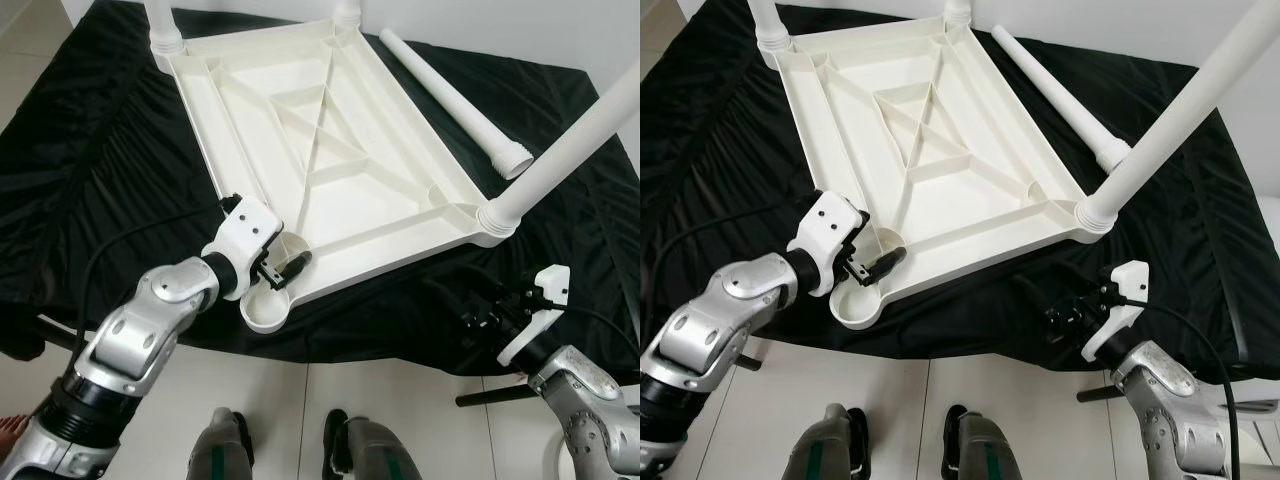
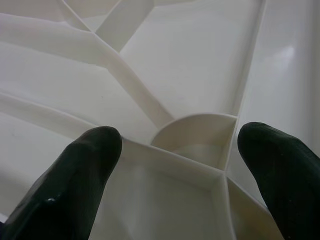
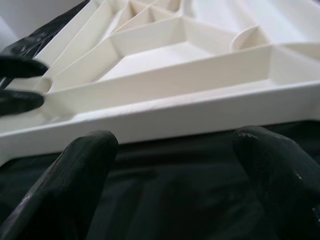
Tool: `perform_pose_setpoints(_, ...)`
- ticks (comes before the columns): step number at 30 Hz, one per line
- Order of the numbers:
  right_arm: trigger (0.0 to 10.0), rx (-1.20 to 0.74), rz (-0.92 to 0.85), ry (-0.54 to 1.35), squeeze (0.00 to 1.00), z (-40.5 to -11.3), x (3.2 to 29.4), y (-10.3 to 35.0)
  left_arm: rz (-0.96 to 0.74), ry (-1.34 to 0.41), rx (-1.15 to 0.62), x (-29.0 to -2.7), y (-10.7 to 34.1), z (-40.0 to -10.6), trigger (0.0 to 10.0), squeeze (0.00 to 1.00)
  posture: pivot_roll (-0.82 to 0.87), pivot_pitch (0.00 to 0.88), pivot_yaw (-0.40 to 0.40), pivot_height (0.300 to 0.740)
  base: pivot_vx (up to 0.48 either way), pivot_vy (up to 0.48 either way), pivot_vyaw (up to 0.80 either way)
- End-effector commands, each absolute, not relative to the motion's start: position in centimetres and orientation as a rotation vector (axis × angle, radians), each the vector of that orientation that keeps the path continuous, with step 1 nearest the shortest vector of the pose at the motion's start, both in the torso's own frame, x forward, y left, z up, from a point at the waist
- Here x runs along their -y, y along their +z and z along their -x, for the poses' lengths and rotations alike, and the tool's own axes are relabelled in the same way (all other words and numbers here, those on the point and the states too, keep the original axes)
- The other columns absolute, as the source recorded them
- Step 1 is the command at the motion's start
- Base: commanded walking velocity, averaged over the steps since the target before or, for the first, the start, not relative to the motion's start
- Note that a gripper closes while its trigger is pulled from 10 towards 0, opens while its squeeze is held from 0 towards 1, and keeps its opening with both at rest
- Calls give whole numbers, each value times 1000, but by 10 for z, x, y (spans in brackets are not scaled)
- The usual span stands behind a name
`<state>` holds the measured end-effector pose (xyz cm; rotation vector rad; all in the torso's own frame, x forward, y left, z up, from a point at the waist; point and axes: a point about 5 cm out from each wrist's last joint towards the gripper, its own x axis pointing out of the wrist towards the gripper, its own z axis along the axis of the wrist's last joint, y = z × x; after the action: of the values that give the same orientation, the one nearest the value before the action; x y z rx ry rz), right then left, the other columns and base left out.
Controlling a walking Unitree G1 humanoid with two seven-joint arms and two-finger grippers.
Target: Building children table
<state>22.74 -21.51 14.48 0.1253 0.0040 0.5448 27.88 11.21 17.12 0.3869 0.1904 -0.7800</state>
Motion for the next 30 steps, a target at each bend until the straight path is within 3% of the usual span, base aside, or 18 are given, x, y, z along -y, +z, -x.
perform_pose_setpoints(1,10000,21,-122,489,0,-230,220,147,-379,-977,-417,-115,143,-264,10000,0,-10,194,-40,740,0,0,0)
perform_pose_setpoints(13,10000,82,-126,317,0,-250,218,151,-368,-1060,-538,-109,145,-245,10000,0,0,188,-43,740,0,0,0)
perform_pose_setpoints(30,10000,75,-164,161,0,-239,212,143,-369,-1098,-583,-107,148,-234,10000,0,-3,188,-44,740,0,0,0)
